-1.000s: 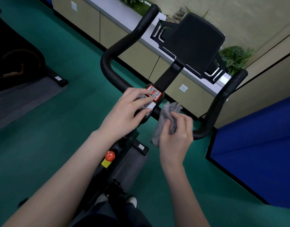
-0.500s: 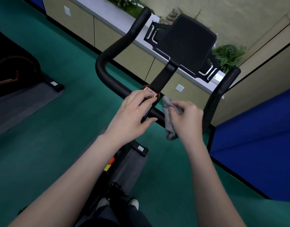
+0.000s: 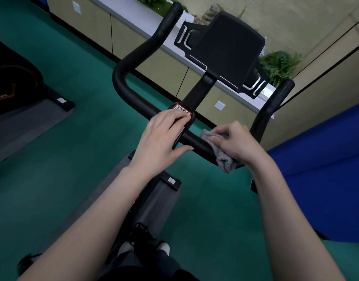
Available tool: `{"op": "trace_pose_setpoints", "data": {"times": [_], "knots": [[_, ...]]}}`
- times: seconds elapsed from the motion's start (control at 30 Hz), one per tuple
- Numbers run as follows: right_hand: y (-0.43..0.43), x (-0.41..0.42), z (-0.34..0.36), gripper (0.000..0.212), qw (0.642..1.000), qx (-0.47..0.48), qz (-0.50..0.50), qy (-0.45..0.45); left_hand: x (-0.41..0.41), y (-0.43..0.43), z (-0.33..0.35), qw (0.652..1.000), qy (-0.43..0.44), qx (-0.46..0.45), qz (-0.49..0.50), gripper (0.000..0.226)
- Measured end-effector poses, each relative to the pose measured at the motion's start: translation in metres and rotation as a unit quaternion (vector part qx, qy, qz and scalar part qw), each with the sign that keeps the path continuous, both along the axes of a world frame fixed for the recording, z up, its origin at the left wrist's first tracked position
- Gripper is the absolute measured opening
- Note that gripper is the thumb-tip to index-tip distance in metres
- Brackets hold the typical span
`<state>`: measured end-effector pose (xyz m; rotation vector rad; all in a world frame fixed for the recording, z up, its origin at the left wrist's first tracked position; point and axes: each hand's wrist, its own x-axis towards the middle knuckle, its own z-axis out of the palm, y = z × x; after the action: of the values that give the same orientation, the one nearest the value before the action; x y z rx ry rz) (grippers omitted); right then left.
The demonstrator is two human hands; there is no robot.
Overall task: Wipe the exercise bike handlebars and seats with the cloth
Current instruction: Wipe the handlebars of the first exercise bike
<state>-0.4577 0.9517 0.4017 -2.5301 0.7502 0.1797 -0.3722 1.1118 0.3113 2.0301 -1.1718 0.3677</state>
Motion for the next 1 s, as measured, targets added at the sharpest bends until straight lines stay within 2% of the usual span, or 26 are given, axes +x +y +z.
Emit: {"op": "trace_pose_setpoints", "data": {"times": [0.17, 0.37, 0.57, 0.77, 0.9, 1.0], "knots": [[0.008, 0.011, -0.006, 0.009, 0.998, 0.032, -0.006, -0.062, 0.002, -0.001, -0.001, 1.000, 0.005, -0.010, -0.004, 0.067], [-0.012, -0.014, -0.003, 0.014, 1.000, -0.006, -0.012, 0.008, 0.001, -0.002, -0.003, 1.000, 0.023, -0.007, 0.000, 0.069], [0.001, -0.021, -0.015, 0.013, 0.993, -0.054, -0.004, -0.106, 0.001, -0.003, -0.001, 0.999, 0.031, -0.012, 0.004, 0.069], [-0.015, -0.052, -0.021, 0.014, 0.982, -0.079, -0.004, -0.173, 0.001, -0.004, -0.001, 0.999, 0.044, -0.012, 0.009, 0.068], [0.003, -0.053, -0.035, 0.015, 0.959, -0.109, 0.006, -0.260, 0.001, -0.005, 0.000, 0.999, 0.049, -0.017, 0.007, 0.068], [0.017, -0.058, -0.050, 0.014, 0.927, -0.125, -0.012, -0.353, 0.000, -0.005, 0.000, 0.999, 0.045, -0.016, 0.007, 0.068]]}}
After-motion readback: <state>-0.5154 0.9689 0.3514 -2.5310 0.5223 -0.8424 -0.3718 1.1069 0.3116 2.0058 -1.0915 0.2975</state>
